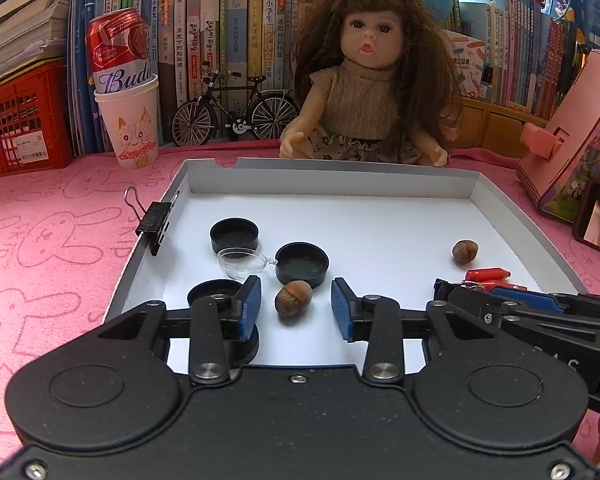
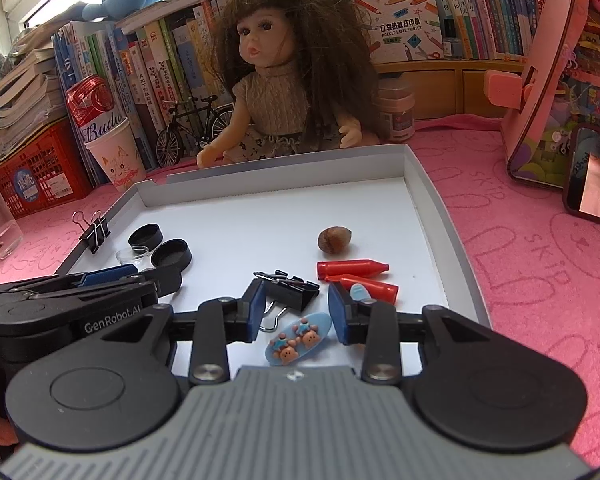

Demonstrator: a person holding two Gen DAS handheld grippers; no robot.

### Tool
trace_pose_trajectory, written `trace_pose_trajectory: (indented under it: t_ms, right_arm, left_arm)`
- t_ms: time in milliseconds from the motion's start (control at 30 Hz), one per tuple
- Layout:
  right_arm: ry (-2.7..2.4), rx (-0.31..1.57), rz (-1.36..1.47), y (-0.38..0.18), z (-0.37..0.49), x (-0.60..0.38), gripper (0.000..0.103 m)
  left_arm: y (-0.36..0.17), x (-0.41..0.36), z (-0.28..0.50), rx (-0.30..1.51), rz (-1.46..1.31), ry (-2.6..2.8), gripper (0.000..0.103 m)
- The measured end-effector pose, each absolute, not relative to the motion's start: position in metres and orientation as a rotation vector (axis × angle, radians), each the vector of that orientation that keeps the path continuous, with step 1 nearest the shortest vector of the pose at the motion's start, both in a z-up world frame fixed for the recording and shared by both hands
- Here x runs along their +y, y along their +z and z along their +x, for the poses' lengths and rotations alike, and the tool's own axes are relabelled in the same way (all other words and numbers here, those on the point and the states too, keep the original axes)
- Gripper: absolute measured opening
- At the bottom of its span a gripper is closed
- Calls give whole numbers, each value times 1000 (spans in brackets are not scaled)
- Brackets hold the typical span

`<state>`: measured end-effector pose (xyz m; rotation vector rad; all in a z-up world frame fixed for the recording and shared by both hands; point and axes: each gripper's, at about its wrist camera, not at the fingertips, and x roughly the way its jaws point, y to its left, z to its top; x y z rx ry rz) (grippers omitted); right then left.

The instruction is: Organize rigid objects

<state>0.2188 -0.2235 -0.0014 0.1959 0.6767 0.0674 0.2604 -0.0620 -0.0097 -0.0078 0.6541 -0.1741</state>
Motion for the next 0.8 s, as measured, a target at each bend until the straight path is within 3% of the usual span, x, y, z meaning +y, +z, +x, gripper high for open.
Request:
trace_pose_trajectory:
  t_ms: [200,367,800]
  right_arm:
    - [71,664,192,0,216,-222,57]
    - [72,654,178,2,213,-219,60]
    - [57,626,170,7,206,-218,66]
  left_arm:
    - [-9,-60,257,653,-11,-179,45]
    - [-9,-60,253,649,-4,-178,52]
    - [-5,-59,245,641,-10,-172,56]
